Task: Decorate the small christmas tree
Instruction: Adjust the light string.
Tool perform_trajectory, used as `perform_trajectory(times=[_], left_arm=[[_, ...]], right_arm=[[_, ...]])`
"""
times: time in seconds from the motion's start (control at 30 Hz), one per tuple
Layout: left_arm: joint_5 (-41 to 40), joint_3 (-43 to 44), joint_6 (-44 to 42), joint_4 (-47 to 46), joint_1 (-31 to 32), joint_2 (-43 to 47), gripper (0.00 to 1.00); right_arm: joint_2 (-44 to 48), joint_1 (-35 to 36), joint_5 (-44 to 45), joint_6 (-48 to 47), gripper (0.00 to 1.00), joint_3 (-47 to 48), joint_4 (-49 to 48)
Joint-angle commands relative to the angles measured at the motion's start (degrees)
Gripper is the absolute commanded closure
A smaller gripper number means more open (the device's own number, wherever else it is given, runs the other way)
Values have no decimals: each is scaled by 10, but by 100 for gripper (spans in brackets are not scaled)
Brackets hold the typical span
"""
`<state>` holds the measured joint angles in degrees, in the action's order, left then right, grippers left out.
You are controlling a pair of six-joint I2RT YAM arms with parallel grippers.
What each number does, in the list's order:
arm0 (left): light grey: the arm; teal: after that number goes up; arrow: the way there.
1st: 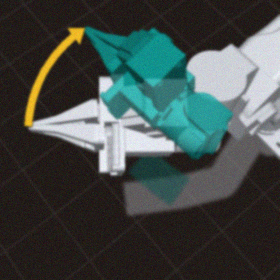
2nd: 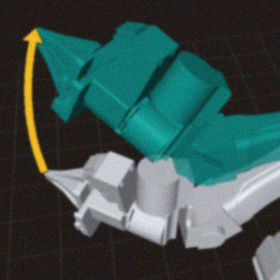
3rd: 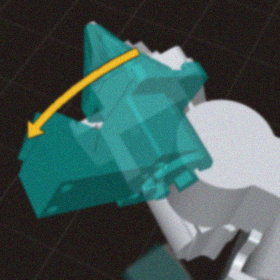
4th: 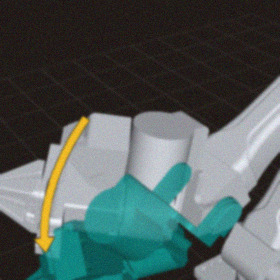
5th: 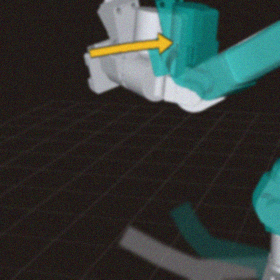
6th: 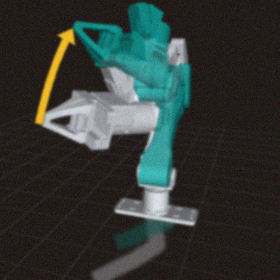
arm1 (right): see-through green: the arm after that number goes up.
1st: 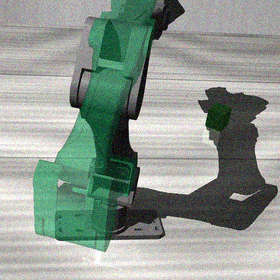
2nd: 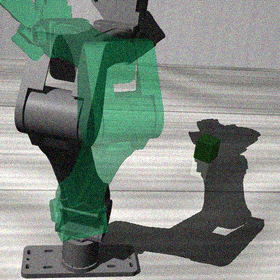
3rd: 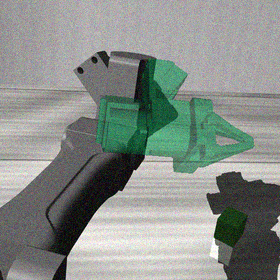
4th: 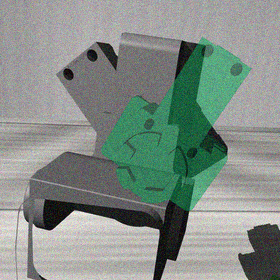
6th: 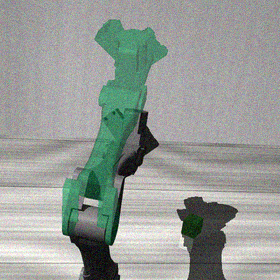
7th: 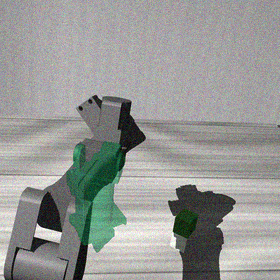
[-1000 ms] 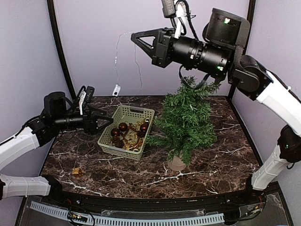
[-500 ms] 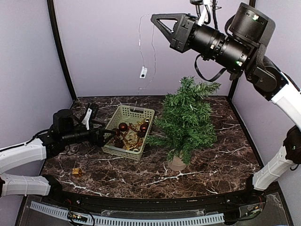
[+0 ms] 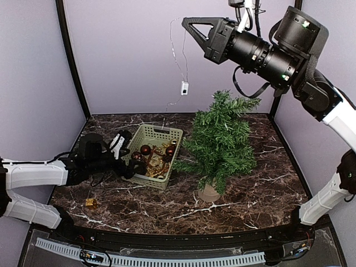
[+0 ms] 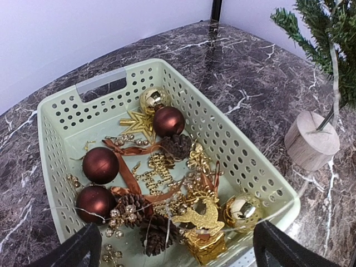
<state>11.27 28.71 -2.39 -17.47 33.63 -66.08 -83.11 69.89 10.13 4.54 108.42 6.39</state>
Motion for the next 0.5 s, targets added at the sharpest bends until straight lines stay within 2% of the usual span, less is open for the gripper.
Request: perform_trajectory(times=[0.0, 0.07, 0.13, 0.2, 0.27, 0.3, 0.37, 0.4, 0.43, 0.47], left_arm=[[-31, 20, -29, -35, 9, -33, 5], [-32, 27, -26, -52, 10, -50, 15], [-34, 38, -21, -66, 11, -64, 33], [-44, 50, -13, -81, 11, -71, 46], [-54, 59, -8, -100, 11, -68, 55], [-59, 64, -6, -112, 11, -65, 56], [-58, 74, -7, -127, 11, -60, 67], [-57, 78, -9, -128, 11, -59, 80], [-55, 90, -9, -125, 11, -56, 85], [-55, 96, -12, -120, 11, -52, 95]], right_arm=[[24, 6, -5, -4, 100, -8, -34], [27, 5, -4, -4, 100, -12, -35], [30, 6, -2, -4, 100, -16, -35], [33, 6, 1, -5, 100, -19, -34], [36, 5, 5, -6, 100, -23, -34], [38, 6, 7, -6, 100, -27, -34], [42, 6, 11, -7, 100, -35, -37], [44, 6, 13, -7, 100, -39, -38], [46, 5, 16, -8, 100, -41, -39], [48, 6, 17, -8, 100, -43, -39]])
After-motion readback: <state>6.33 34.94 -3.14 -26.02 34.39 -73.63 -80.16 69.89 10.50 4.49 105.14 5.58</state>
